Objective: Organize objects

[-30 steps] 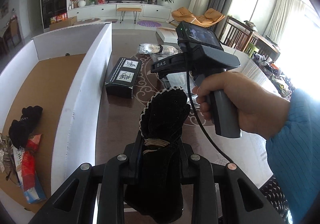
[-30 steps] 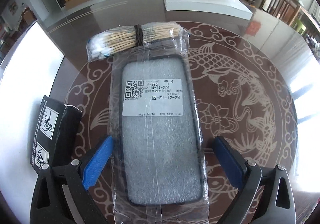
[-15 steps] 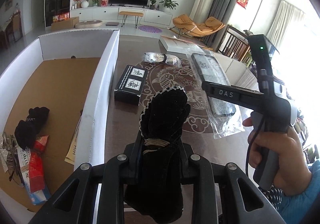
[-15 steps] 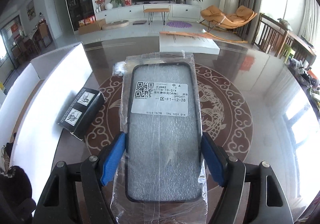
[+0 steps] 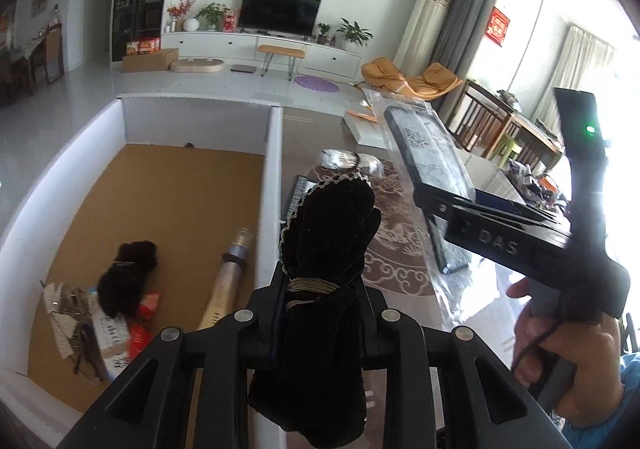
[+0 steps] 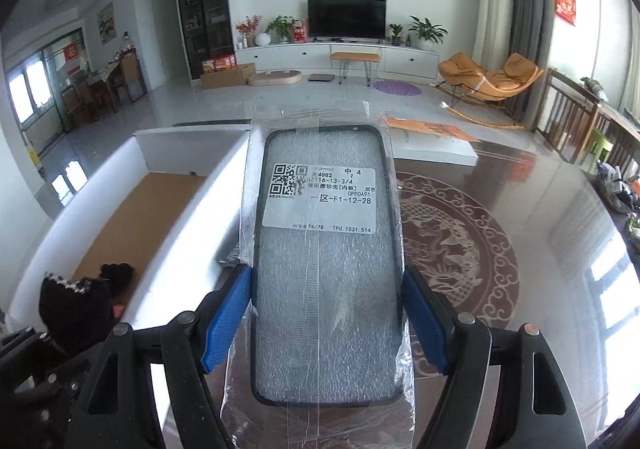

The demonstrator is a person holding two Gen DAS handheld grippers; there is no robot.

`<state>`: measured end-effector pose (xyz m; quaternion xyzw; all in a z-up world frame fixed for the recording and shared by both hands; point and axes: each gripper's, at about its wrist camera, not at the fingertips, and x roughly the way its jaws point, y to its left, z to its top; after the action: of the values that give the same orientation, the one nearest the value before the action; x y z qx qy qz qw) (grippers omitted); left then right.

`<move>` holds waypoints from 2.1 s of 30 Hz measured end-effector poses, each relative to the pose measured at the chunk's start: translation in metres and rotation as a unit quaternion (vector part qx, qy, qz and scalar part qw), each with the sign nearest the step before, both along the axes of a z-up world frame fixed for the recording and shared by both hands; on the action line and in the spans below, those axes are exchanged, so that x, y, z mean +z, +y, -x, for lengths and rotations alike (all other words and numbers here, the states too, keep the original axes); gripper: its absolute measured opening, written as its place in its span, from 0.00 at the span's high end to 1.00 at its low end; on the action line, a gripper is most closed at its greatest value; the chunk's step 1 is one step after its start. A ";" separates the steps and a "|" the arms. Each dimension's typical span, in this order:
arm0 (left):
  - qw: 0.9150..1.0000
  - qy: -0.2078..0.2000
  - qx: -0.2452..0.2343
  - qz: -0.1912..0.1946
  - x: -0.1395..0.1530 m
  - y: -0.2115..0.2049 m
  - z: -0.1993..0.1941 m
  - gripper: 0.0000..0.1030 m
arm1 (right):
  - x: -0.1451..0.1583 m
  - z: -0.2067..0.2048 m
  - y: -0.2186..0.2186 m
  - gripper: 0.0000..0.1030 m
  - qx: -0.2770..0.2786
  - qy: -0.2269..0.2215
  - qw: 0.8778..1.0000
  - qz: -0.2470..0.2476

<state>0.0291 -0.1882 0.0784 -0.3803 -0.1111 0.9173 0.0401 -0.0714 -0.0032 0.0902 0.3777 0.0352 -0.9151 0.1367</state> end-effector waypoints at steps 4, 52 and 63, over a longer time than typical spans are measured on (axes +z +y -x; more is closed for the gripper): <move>0.994 -0.016 0.100 0.032 0.000 -0.076 -0.006 0.75 | 0.019 -0.015 -0.056 0.27 0.089 -0.036 0.993 0.068; 0.953 -0.121 0.043 0.276 -0.128 0.109 0.246 0.21 | -0.146 -0.024 0.129 0.00 -0.134 -0.028 0.990 -0.021; 0.963 -0.134 0.020 0.234 -0.130 0.097 0.252 0.18 | -0.146 -0.025 0.123 0.00 -0.122 -0.027 0.992 -0.033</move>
<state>-0.2229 -0.0911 -0.0511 -0.4964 0.0949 0.8588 -0.0842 -0.0464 0.1201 -0.0561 0.4084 0.0153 -0.9126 0.0121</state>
